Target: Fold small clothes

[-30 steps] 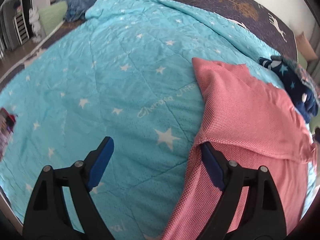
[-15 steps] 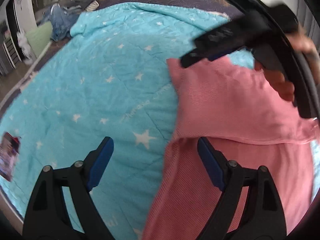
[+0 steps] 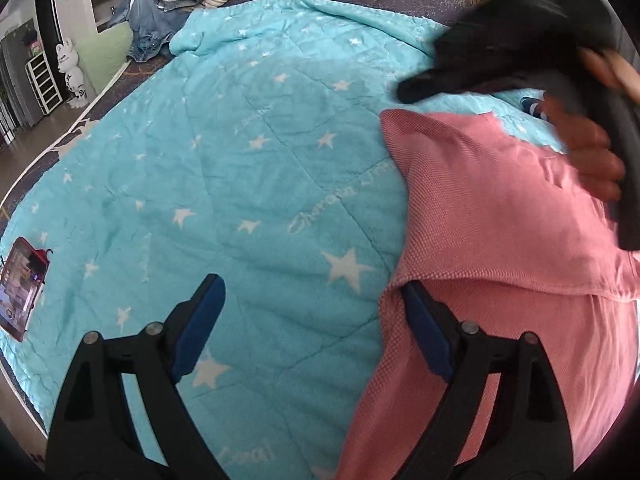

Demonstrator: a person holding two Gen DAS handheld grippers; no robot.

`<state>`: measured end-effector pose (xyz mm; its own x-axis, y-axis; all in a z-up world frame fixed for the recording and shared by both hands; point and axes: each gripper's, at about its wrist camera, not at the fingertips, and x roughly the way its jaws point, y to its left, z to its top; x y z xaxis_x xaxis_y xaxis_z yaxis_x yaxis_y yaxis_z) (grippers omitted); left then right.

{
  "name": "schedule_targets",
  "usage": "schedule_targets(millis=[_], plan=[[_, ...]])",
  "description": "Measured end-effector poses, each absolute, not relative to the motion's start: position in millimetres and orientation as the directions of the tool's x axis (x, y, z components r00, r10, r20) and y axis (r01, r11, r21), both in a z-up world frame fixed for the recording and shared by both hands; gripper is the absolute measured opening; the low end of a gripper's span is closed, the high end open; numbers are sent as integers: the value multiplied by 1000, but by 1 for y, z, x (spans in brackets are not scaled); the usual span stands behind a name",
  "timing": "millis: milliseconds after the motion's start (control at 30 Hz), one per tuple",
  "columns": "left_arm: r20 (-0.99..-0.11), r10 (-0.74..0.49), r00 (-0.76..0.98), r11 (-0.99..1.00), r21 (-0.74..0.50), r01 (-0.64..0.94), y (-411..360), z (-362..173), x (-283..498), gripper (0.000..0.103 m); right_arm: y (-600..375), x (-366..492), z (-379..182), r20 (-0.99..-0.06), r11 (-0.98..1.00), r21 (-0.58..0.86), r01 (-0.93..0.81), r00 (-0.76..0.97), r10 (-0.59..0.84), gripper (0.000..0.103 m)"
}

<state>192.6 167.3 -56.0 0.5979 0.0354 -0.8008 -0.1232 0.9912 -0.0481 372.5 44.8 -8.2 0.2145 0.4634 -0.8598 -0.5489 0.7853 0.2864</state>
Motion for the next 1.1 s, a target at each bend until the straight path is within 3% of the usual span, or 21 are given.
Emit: schedule_targets(millis=[167,300,433,467,567,667,767,800,1000,1100], plan=[[-767,34,641,989,-68,-135,171,-38,172,87,-76,310,27,-850,824,157,-544,350,393,16],[-699,-197,687,974,-220,55,146,2,168,87,-195,265,23,-870,912,103,-396,409,276,16],[-730,-251,635,968,-193,160,96,-2,200,87,-275,228,-12,-892,942,231,-242,336,304,18],[-754,-226,617,974,-157,165,84,-11,209,87,-290,218,-27,-902,952,230,-202,324,286,16],[-835,1,551,993,66,98,63,-54,234,86,-322,196,-37,-886,959,264,-106,366,285,16],[-826,-22,563,997,26,76,63,-44,226,85,-351,163,-13,-823,941,335,-48,470,317,19],[-787,-107,607,991,-34,130,48,-8,213,85,-382,131,-2,-801,945,326,22,537,264,42],[-777,-112,620,989,-27,146,39,-2,210,85,-398,121,-3,-801,939,334,78,549,239,44],[-736,-182,652,961,8,277,-24,19,192,85,-484,80,-37,-762,768,542,342,585,278,45],[-746,-201,635,951,8,310,-42,15,189,85,-522,69,-59,-698,574,686,448,629,343,49]])
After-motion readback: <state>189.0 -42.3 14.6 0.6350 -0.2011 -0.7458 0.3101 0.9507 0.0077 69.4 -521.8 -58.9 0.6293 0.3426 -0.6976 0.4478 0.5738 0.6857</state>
